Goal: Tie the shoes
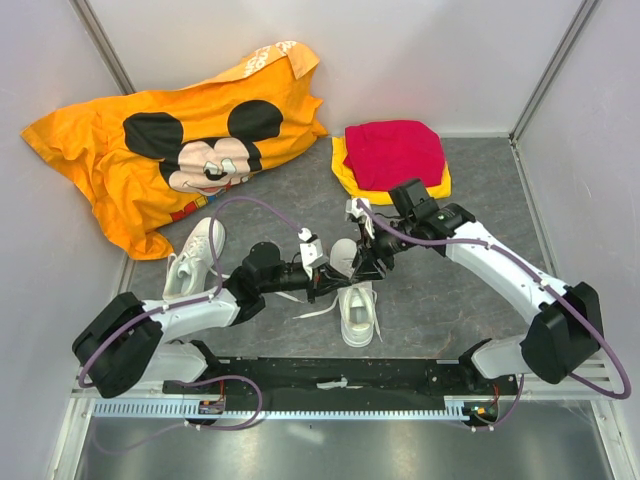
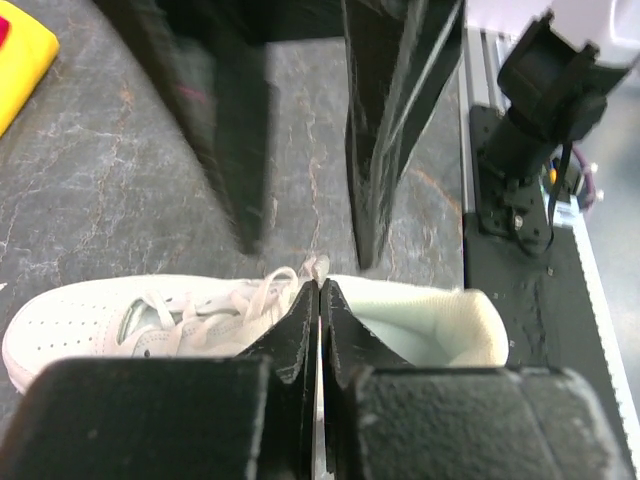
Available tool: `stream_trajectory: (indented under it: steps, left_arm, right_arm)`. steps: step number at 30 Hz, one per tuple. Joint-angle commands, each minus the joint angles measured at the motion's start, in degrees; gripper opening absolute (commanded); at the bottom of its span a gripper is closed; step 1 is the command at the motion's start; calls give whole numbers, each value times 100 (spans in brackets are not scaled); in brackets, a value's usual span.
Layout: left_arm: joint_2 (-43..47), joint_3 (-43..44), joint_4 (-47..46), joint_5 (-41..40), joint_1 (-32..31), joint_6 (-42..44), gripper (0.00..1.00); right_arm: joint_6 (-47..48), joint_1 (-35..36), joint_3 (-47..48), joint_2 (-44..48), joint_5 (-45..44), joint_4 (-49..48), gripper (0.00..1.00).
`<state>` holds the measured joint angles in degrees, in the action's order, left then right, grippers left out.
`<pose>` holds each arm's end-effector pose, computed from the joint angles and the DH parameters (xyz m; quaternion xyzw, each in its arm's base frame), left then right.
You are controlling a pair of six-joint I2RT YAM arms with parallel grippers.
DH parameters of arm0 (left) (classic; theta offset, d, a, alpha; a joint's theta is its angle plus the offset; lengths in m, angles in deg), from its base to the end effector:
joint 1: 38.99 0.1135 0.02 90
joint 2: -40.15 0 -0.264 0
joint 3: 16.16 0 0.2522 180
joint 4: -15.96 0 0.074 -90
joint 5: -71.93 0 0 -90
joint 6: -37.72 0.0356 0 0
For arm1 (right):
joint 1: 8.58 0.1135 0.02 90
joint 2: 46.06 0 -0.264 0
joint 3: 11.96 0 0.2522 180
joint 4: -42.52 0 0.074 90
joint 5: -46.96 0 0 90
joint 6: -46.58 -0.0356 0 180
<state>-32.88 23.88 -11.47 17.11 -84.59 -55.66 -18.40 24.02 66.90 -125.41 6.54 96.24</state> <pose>0.1652 -0.1980 0.2187 0.4437 0.5854 -0.4692 0.4902 0.2214 0.1738 0.2920 -0.5292 0.6949 0.4166 0.2520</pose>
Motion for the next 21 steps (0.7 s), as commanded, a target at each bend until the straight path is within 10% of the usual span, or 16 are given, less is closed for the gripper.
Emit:
stream_trajectory:
  steps: [1,21]
  left_arm:
    - [220,17,304,376,25,697,2]
    - [79,184,832,657,25,1515,2]
  right_arm:
    - [-436,-245,380,-186,104,-77,59]
    - [284,-202,925,-1416,-414,749,50]
